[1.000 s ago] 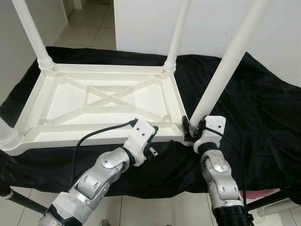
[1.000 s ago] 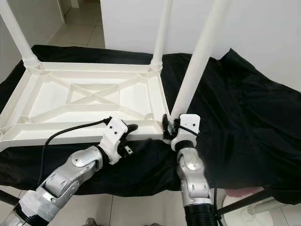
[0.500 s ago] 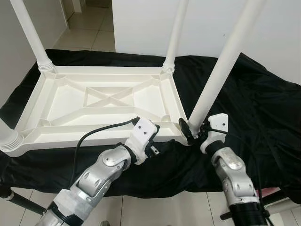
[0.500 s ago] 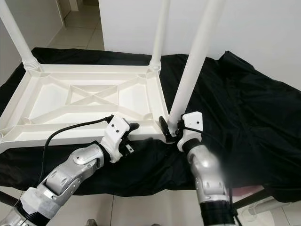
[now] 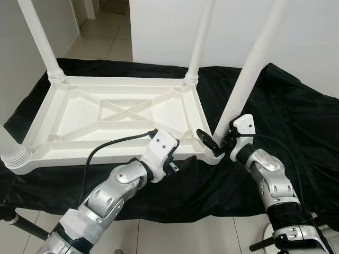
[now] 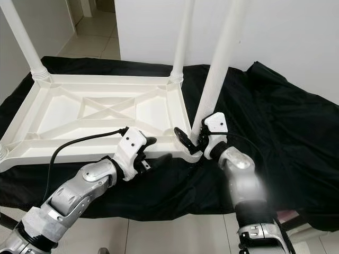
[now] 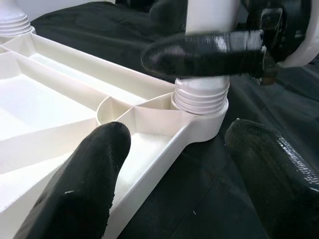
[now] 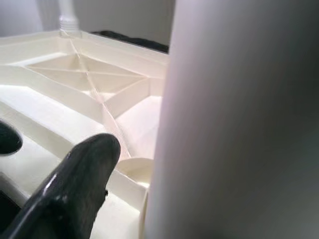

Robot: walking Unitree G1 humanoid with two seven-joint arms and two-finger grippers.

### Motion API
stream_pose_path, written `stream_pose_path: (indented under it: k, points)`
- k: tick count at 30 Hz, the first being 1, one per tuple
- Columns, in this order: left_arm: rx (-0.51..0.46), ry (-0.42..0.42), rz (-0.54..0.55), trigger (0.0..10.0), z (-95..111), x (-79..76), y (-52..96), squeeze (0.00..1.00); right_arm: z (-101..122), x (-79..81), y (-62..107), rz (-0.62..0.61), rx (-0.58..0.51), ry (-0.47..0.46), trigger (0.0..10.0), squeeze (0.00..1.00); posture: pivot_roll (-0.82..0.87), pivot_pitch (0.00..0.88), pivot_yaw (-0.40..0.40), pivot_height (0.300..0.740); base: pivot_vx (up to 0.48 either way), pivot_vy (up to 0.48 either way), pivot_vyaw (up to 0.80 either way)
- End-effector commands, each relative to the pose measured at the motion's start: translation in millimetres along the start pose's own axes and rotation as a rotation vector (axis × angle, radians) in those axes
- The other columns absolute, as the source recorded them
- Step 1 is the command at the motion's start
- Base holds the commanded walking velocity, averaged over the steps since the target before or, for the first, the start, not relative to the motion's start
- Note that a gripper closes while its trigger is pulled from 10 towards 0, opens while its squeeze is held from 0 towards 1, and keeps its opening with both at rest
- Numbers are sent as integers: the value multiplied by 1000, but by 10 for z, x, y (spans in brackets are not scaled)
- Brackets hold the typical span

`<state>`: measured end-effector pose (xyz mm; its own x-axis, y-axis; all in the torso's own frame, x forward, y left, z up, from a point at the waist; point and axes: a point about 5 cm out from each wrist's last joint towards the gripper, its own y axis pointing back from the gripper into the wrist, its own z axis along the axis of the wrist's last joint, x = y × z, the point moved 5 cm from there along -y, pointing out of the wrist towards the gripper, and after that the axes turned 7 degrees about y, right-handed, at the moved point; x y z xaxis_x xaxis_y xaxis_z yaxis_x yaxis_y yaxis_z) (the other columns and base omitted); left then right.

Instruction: Building children table

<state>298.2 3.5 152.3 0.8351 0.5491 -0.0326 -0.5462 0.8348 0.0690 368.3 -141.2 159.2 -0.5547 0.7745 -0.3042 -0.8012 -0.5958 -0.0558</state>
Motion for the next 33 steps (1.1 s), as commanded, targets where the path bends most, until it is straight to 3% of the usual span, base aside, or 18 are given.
stream_pose_path:
  k: [1,3,4,13,14,15,23,24,26,30,33]
  points:
    - [18,9,-166,10000,-13,-205,2,0,-43,39,-41,48,19,-7,1569,0,1,19,-63,740,0,0,0]
    - [14,18,-176,10000,-6,-266,-11,0,-91,17,-71,82,37,-23,1569,0,15,20,-66,740,0,0,0]
    - [7,9,-168,10000,4,-284,-13,0,-144,-14,-85,81,58,-11,0,0,18,17,-66,740,0,0,0]
    - [4,11,-164,10000,14,-275,-22,0,-259,-30,-66,72,80,-54,0,0,28,16,-66,740,0,0,0]
    - [4,11,-162,10000,16,-271,-26,0,-285,-19,-55,71,83,-64,4667,0,27,16,-66,740,0,0,0]
    - [4,13,-160,10000,16,-269,-37,0,-311,-14,-37,58,83,-76,10000,0,21,15,-65,740,0,0,0]
    - [3,17,-158,10000,11,-268,-60,0,-372,-40,-23,-36,110,-95,10000,0,12,15,-64,740,0,0,0]
    - [3,20,-159,10000,8,-255,-71,0,-365,-43,-15,-136,117,-107,10000,0,1,12,-64,740,0,0,0]
    - [3,20,-159,10000,8,-255,-71,0,-365,-43,-15,-136,117,-107,10000,0,1,12,-64,740,0,0,0]
    - [5,7,-152,10000,2,-217,-92,0,-376,-49,30,-337,142,-207,10000,0,-10,19,-65,740,0,0,0]
    - [5,7,-148,10000,1,-206,-90,0,-377,-16,46,-388,152,-208,10000,0,-12,22,-65,740,0,0,0]
